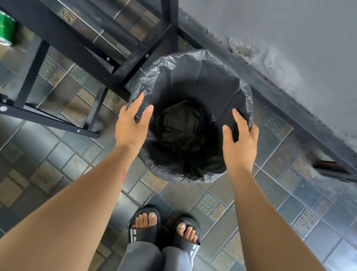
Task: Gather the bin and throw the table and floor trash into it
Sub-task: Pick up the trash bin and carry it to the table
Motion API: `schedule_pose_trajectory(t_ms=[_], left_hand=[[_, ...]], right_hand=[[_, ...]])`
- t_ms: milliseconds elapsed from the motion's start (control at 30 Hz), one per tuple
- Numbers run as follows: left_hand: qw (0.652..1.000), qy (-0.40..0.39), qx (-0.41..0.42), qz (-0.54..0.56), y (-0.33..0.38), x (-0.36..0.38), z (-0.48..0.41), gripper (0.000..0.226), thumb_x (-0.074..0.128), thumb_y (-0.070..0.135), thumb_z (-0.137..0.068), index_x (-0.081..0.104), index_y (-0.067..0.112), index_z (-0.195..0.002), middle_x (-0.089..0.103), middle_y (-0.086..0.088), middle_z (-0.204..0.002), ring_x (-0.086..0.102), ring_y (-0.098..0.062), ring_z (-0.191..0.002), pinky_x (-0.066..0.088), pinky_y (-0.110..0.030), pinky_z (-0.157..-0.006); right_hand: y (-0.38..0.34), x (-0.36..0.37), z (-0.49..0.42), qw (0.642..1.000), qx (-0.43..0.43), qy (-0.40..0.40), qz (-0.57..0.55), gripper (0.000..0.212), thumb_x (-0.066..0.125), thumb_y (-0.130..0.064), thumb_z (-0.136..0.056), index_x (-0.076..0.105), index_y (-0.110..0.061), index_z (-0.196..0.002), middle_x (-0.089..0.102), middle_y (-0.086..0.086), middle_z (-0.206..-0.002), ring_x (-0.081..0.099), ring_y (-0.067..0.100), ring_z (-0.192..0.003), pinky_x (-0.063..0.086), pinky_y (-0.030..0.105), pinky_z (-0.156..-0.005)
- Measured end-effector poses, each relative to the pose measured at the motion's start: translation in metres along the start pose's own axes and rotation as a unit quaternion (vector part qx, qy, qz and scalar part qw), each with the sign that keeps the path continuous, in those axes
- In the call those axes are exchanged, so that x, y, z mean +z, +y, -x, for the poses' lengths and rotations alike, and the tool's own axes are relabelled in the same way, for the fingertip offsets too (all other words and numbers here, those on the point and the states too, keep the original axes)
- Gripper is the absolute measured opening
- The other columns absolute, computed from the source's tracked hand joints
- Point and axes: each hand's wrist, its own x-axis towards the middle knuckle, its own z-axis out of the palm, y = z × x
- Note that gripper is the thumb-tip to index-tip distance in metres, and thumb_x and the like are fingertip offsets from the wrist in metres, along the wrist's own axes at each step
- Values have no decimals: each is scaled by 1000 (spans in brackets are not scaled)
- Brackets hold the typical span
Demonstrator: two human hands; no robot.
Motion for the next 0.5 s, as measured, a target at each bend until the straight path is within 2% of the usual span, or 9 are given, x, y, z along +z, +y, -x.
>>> schedule_pose_trajectory(t_ms=[67, 200, 333, 500], left_hand=[[1000, -1, -1, -1, 6, -9, 11, 49, 47, 52, -99, 41, 49, -148, 37, -1, -157, 41, -21, -139, 35, -40, -111], [1000, -11, -12, -4, 33, -36, 44, 49, 47, 54, -99, 40, 50, -148, 33, -4, -160, 35, -24, -146, 32, -47, -116], [1000, -5, -14, 11, 71, -78, 89, 49, 48, 54, -99, 42, 47, -148, 36, -3, -159, 38, -24, -144, 32, -44, -116], [1000, 3, -17, 19, 124, -147, 158, 50, 46, 57, -99, 42, 47, -148, 33, -3, -162, 32, -25, -148, 30, -50, -119]], right_hand=[[-5, -11, 12, 1000, 1, -3, -1, 43, 51, -38, -98, 41, -53, -137, 18, 0, -159, 33, 21, -141, 36, 28, -97], [-30, -47, 45, 1000, 5, 2, -8, 42, 51, -38, -98, 42, -54, -136, 20, -2, -159, 36, 18, -138, 33, 25, -92], [-70, -96, 86, 1000, 2, 10, -7, 41, 51, -38, -98, 43, -53, -136, 23, -3, -157, 40, 17, -135, 35, 24, -88], [-132, -165, 153, 1000, -5, 20, -13, 41, 52, -39, -97, 44, -51, -135, 26, -3, -156, 45, 19, -131, 40, 28, -92]])
